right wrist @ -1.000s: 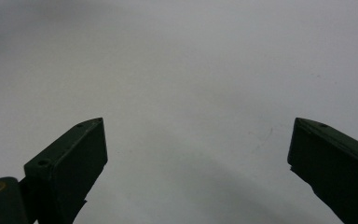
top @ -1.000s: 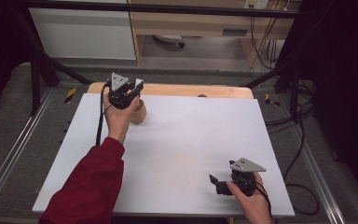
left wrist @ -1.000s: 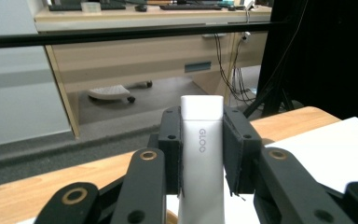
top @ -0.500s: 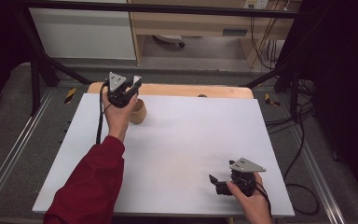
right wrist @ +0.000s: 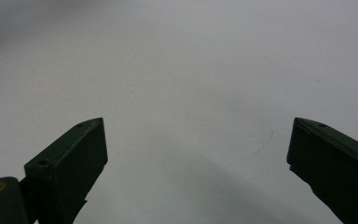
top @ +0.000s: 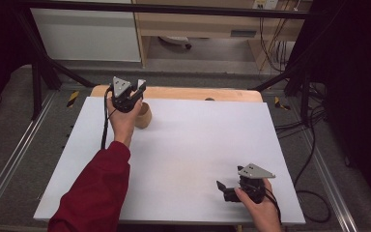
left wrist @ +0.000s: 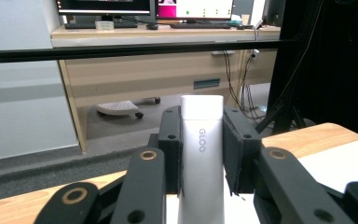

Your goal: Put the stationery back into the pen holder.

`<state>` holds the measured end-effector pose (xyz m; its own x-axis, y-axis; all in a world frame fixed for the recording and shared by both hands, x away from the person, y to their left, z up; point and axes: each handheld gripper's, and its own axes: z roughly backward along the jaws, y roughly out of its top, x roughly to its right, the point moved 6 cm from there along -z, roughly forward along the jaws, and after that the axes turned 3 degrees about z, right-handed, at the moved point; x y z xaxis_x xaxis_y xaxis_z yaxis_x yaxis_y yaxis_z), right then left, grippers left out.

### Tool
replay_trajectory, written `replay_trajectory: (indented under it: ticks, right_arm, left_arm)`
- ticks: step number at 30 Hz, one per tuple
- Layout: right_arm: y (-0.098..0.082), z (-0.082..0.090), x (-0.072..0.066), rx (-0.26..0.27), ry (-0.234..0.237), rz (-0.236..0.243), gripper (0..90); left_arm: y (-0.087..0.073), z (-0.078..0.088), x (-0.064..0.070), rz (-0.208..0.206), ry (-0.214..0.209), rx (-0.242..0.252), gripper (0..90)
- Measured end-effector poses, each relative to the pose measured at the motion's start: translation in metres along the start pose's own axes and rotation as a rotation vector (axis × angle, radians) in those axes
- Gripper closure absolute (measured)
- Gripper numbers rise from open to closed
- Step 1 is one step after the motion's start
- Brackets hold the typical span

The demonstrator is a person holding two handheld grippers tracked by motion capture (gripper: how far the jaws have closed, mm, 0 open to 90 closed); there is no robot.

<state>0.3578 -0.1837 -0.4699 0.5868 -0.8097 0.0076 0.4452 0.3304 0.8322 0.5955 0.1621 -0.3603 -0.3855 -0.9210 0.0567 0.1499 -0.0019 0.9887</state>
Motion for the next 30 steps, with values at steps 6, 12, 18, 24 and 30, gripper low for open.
replay_trajectory:
  ticks: [6,12,18,24,30]
  right_arm:
    - [0.001,0.001,0.001,0.007,-0.002,-0.007,5.4]
    - [0.000,0.000,0.003,0.003,-0.017,-0.008,5.5]
    - [0.000,0.000,0.003,0.009,-0.015,-0.010,5.5]
    - [0.000,0.001,0.005,0.008,-0.022,-0.015,5.4]
    - [0.000,0.001,0.003,0.008,-0.021,-0.012,5.3]
  left_arm:
    - [-0.005,-0.003,0.001,-0.015,0.012,-0.013,71.3]
    - [-0.010,-0.005,0.003,-0.031,0.002,-0.029,71.2]
    - [-0.020,-0.005,0.002,-0.017,0.000,-0.035,71.2]
    - [-0.028,-0.005,-0.005,-0.021,0.022,-0.044,71.2]
    - [-0.033,-0.007,-0.006,-0.020,0.021,-0.045,71.2]
